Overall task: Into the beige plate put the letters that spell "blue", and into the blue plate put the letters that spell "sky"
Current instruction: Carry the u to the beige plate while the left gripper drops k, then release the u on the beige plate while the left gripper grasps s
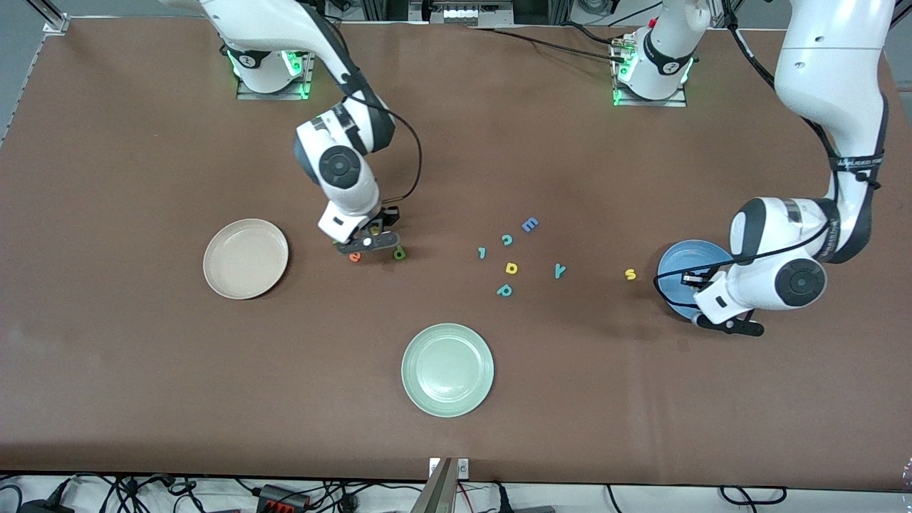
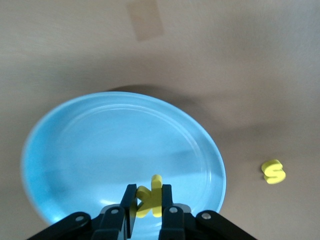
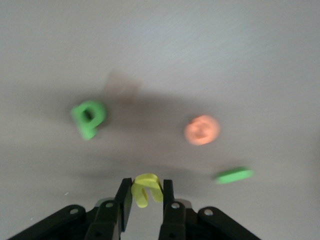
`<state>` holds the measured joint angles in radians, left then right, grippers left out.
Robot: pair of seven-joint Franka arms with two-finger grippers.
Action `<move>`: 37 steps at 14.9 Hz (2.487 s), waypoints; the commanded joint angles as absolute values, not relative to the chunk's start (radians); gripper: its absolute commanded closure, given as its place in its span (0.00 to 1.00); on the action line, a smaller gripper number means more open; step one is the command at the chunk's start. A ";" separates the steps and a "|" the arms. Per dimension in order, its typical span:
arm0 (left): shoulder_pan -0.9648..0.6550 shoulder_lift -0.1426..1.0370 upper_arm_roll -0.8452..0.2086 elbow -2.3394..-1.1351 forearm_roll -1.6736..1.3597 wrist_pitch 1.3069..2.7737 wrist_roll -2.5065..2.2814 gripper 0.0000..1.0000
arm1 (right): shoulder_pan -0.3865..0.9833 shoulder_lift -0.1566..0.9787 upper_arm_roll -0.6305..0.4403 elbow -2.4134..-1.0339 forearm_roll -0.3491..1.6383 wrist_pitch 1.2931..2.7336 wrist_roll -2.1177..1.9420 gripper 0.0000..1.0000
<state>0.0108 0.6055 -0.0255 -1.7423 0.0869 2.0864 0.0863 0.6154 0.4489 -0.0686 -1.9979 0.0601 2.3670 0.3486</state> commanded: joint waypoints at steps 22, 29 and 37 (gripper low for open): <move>-0.017 0.561 -0.175 -1.916 0.091 2.247 -0.430 0.36 | 0.267 0.423 -0.037 -2.025 0.090 2.232 0.545 0.00; -0.014 0.578 -0.173 -1.925 0.094 2.309 -0.416 0.42 | 0.492 0.452 -0.038 -2.052 0.120 2.327 1.078 0.00; -0.014 0.594 -0.173 -1.933 0.094 2.353 -0.416 0.59 | 0.486 0.466 -0.044 -2.080 0.120 2.333 1.281 0.14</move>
<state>-0.0191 0.5941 -0.1686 -1.9162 0.0868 2.3165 -0.4167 0.4859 0.4792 -0.0456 -2.0546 0.1072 2.3168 1.2216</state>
